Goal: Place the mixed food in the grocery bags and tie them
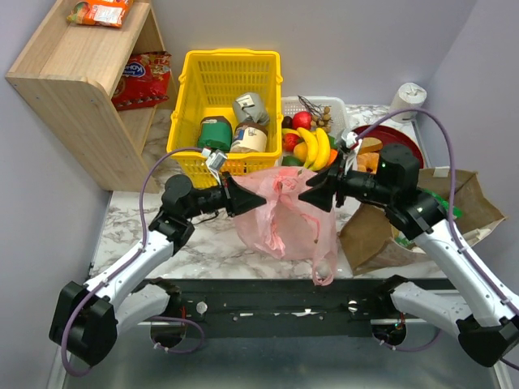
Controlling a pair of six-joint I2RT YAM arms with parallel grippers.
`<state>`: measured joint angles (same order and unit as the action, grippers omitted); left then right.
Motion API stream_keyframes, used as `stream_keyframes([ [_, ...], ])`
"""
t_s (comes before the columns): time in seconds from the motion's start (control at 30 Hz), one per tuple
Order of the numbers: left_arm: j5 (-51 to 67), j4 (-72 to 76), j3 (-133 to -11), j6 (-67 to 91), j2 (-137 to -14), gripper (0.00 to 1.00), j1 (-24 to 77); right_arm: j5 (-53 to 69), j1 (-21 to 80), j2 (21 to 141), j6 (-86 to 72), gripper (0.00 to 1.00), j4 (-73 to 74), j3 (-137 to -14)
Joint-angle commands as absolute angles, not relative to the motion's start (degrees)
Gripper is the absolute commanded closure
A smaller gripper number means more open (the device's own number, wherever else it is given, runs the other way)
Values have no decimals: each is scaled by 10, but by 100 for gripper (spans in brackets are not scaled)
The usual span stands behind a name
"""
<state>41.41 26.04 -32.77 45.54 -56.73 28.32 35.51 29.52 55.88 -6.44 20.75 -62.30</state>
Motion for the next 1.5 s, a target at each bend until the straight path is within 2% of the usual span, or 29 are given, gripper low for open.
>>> stream_keyframes([
  [0.0,582,388,-328,525,-580,100,258,474,295,582,-143,43,129,-546],
  [0.23,591,376,-337,519,-582,100,231,465,347,597,-210,43,19,-456],
  [0.4,586,365,-338,509,-584,100,226,459,389,614,-232,38,-47,-435],
  [0.63,573,294,-352,456,-577,100,219,378,406,554,-229,38,-38,-431],
  [0.83,579,301,-352,457,-585,100,218,375,406,616,-214,37,-46,-431],
  [0.87,580,308,-352,461,-585,100,218,378,405,628,-210,35,-54,-432],
  [0.9,583,312,-350,464,-586,100,218,379,406,647,-205,28,-61,-436],
  [1.03,584,318,-346,466,-587,100,218,381,412,685,-164,24,-61,-456],
  [1.27,587,346,-338,480,-592,100,218,445,426,737,-185,25,-177,-436],
  [1.47,586,347,-334,482,-587,100,217,441,446,751,-199,25,-273,-412],
])
